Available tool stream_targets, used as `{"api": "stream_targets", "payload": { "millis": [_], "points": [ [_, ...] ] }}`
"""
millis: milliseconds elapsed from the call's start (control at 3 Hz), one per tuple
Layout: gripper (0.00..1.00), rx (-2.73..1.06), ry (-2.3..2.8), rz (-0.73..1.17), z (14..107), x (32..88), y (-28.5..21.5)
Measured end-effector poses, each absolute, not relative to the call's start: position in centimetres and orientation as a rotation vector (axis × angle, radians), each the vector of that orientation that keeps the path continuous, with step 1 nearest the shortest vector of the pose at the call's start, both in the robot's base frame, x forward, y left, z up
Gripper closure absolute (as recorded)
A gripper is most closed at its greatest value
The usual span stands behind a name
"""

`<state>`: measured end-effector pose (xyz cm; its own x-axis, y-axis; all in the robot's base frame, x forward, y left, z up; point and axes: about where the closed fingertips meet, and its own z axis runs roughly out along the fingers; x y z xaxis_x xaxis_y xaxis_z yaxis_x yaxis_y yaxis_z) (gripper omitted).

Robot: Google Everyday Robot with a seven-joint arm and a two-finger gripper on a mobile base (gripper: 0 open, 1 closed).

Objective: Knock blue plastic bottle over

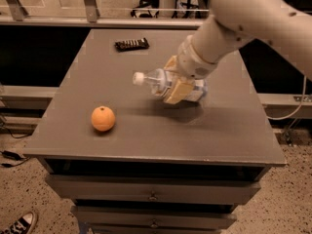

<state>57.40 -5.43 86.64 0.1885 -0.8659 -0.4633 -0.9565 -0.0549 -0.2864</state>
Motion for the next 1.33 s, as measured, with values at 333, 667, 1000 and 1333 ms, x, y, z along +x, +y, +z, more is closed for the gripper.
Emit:
{"api": "stream_targets", "payload": {
  "millis": [333,667,1000,1333],
  "points": [
    [1.00,-2.032,1.780,0.169,84.4,58.0,-4.1],
    [1.00,-2.068,1.852,0.142,83.2,59.1,-3.0],
    [0.84,-2.068,1.852,0.142,83.5,59.1,-3.0],
    [0.54,-2.050,1.924,0.173,83.4,60.6,-2.7]
  ]
}}
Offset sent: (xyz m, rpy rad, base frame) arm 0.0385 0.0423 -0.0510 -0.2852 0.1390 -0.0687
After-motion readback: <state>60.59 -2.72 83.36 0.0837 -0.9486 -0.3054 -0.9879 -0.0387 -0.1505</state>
